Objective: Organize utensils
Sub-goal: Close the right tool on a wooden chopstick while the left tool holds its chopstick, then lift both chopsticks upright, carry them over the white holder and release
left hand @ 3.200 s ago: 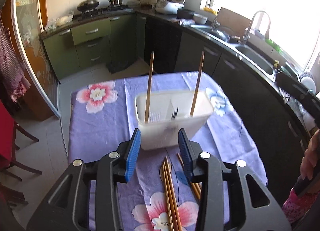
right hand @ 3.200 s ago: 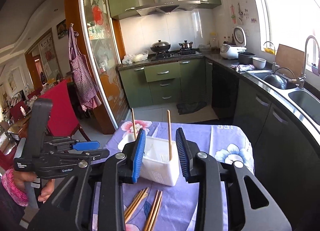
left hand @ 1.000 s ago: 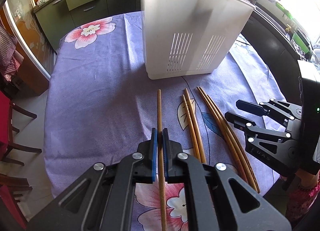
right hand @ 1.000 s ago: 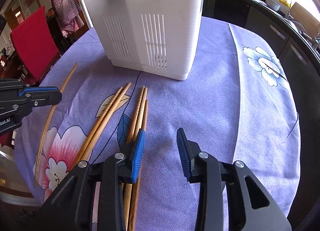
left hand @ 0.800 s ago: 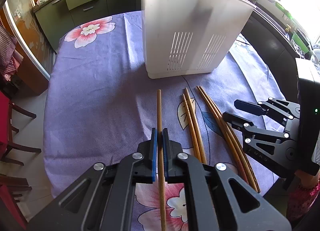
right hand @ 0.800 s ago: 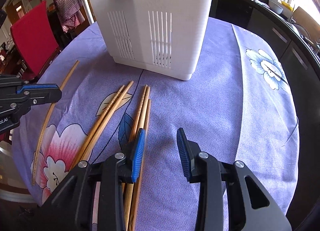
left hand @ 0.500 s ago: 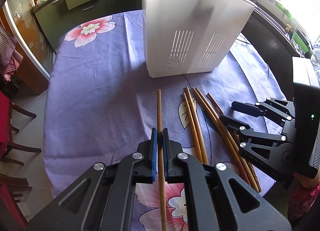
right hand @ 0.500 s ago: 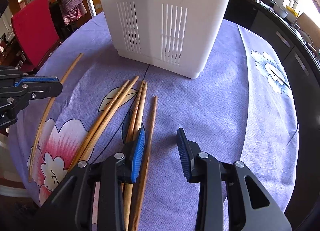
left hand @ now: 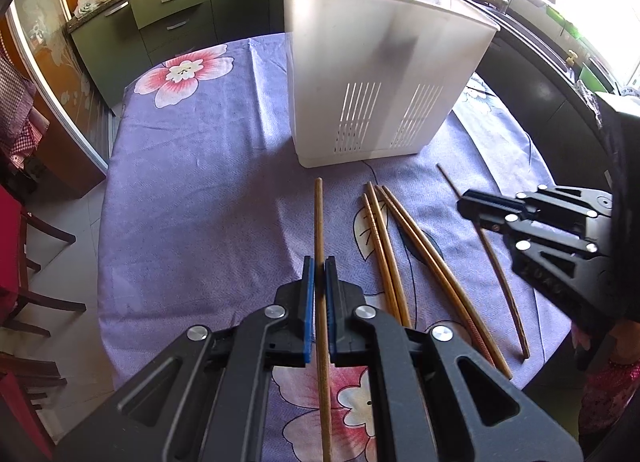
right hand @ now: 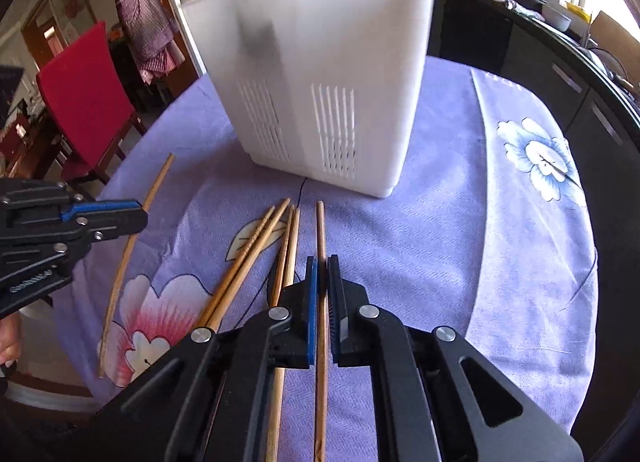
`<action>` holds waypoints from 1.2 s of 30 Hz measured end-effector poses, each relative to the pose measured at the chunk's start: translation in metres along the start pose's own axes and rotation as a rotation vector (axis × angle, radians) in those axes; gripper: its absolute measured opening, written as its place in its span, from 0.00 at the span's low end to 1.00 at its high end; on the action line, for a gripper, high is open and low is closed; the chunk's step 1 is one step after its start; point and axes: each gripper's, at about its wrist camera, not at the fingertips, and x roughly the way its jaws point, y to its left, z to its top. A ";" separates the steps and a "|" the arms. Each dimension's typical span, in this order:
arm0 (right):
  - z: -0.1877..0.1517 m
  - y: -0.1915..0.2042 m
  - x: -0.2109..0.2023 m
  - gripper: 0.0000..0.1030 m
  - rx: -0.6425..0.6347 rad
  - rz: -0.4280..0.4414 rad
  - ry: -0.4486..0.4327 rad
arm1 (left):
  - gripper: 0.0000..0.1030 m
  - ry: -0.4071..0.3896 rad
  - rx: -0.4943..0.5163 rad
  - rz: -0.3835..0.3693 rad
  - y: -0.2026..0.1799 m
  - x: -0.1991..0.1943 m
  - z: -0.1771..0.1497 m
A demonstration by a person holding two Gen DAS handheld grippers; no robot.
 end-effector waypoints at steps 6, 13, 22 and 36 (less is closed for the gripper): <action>-0.003 -0.014 -0.086 0.06 0.057 0.035 -0.213 | 0.05 -0.074 -0.003 -0.009 0.003 -0.033 0.003; -0.031 -0.023 -0.149 0.06 0.080 0.015 -0.349 | 0.05 -0.162 -0.001 -0.012 0.003 -0.075 0.000; -0.036 -0.022 -0.177 0.06 0.086 0.005 -0.415 | 0.05 -0.226 0.014 -0.002 -0.002 -0.107 -0.005; 0.018 -0.008 -0.210 0.06 0.035 0.019 -0.484 | 0.05 -0.287 0.032 -0.034 -0.004 -0.142 0.018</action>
